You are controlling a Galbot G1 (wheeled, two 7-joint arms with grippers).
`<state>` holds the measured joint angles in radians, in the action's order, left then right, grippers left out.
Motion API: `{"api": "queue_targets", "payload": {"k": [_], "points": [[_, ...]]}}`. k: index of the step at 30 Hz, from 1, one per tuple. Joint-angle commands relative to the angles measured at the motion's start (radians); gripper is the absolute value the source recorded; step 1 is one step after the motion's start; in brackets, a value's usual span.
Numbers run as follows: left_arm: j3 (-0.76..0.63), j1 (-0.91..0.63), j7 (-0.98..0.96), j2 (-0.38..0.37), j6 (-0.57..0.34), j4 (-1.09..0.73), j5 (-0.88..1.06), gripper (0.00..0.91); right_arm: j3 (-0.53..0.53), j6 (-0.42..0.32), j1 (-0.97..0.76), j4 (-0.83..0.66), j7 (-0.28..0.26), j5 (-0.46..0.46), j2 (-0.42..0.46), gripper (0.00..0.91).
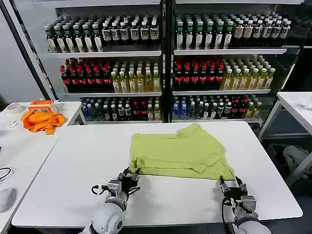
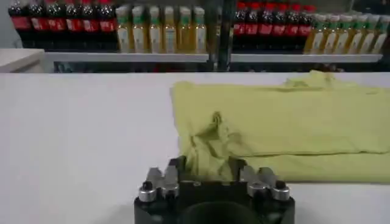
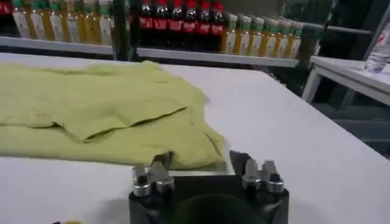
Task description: Fold and organize the clothes.
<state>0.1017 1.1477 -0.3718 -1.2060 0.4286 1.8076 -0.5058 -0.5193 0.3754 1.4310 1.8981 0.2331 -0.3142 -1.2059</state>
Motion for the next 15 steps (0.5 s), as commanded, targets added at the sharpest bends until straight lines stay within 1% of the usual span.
{"api": "queue_targets", "payload": {"k": [1, 2, 3, 5, 15], "points": [[-0.003, 0.006, 0.004, 0.005, 0.01, -0.001, -0.027, 0.02, -0.006, -0.004, 0.005, -0.018, 0.002, -0.007, -0.004, 0.0], [-0.003, 0.006, 0.004, 0.006, 0.01, 0.0, -0.028, 0.03, -0.006, -0.006, 0.006, -0.019, 0.001, -0.007, -0.003, 0.0], [-0.003, 0.006, 0.004, 0.006, 0.009, 0.001, -0.028, 0.02, -0.006, -0.008, 0.006, -0.018, 0.0, -0.007, -0.002, 0.0], [-0.003, 0.007, 0.005, 0.007, 0.01, 0.002, -0.031, 0.03, -0.007, -0.01, 0.007, -0.018, -0.001, -0.008, -0.002, 0.0], [0.011, 0.041, 0.015, 0.009, 0.011, 0.014, -0.078, 0.02, -0.01, -0.011, 0.022, 0.001, -0.005, -0.007, 0.001, 0.0]]}}
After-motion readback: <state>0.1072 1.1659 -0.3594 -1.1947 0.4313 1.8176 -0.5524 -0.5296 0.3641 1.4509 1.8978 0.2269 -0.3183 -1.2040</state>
